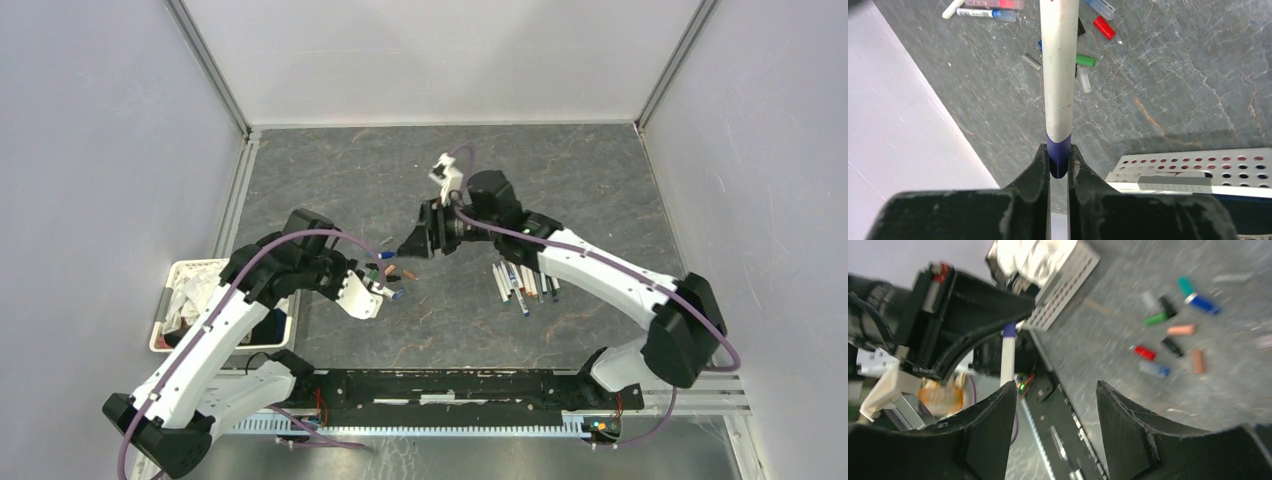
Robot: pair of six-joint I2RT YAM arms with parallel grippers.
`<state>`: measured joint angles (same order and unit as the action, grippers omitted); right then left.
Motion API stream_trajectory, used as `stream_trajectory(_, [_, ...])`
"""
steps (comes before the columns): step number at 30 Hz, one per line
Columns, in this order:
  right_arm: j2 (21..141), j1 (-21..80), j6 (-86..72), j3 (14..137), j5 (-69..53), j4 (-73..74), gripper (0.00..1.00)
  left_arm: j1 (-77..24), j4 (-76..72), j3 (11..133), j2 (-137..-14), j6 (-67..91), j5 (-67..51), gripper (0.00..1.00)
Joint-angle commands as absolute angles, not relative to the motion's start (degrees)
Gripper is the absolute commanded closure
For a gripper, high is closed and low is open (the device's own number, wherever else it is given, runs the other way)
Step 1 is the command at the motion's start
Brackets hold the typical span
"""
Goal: Open the pen caps
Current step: Pick up the pen from the center of the board.
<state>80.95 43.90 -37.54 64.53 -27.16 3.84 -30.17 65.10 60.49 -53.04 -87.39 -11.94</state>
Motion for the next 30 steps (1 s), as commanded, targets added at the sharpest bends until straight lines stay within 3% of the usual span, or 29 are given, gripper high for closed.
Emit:
stream_trajectory(1, [84.4,47.1,-39.5,68.0,-39.6,3.1,0.35,-32.5,66.1,62.5,-54.1,-94.0,-10.0,0.98])
stream_trajectory(17, [95.2,54.0,-41.7,71.8,-42.9,-2.5,0.36,-34.3,65.5,63.6,-55.7,-91.2,-8.6,0.98])
stream_trajectory(21, [96.1,54.5,-41.2,71.5,-43.0,-2.6,0.40,-34.4,65.7,64.1,-56.0,-90.2,-9.2,0.98])
stream_trajectory(24, [96.4,54.6,-41.9,71.4,-43.1,-4.4,0.58,-34.4,65.8,64.2,-56.0,-89.9,-9.8,0.98])
stream_trajectory(27, [96.2,54.6,-41.7,71.7,-43.4,-5.8,0.83,-34.6,66.6,65.0,-56.3,-88.6,-11.1,0.97])
stream_trajectory(29, [95.7,54.4,-40.0,71.6,-44.0,-5.5,0.96,-34.6,69.2,66.8,-57.0,-86.9,-13.2,0.83])
stream_trajectory(30, [95.4,54.5,-38.1,71.6,-44.5,-4.5,1.00,-34.6,71.1,68.1,-57.7,-86.0,-14.5,0.67])
